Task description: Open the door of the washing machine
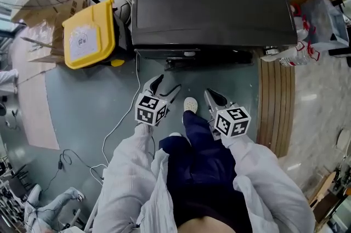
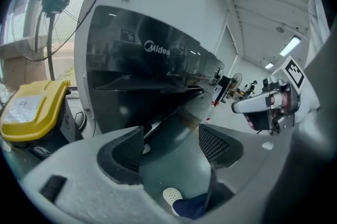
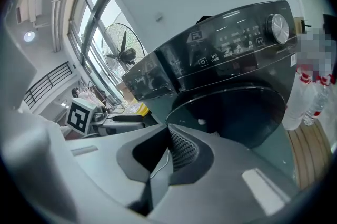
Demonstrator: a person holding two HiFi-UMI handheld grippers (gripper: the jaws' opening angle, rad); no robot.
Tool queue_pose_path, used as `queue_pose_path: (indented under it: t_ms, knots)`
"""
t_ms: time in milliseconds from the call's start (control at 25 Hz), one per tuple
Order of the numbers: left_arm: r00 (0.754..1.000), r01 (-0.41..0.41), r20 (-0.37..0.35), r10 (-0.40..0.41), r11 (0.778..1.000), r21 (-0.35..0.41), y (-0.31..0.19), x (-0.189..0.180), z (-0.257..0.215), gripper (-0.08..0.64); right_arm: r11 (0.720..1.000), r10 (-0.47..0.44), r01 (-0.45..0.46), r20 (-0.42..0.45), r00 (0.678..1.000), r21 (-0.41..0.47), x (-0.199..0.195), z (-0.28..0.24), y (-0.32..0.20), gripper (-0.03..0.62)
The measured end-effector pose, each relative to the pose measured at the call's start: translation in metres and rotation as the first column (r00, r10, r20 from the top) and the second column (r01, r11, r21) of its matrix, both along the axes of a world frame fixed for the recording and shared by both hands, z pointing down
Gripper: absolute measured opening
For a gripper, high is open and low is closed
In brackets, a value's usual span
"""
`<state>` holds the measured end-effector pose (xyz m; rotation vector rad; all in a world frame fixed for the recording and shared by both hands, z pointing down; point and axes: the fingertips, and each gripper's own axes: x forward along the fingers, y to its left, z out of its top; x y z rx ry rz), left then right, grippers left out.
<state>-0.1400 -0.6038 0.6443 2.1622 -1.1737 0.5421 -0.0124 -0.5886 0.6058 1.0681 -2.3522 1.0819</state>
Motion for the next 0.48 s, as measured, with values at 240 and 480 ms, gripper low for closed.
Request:
queue_pose_path:
  t_ms: [240,480]
  knots:
    - [0.995,-0.052,0.079,0.060,0.994,-0.096,-0.026,0.003,0.060,0.318,1.000,-0.006,0.006,-0.012,1.000,-0.022,0.003,0.024,-0.020,0.009]
    - [0.959,-0.147,0.218,0.182,0.975,-0.167,-0.039,0.002,0.108,0.313,0.999,-0.007,0.007,-0.019,1.000,-0.048,0.007,0.038,-0.023,0.008]
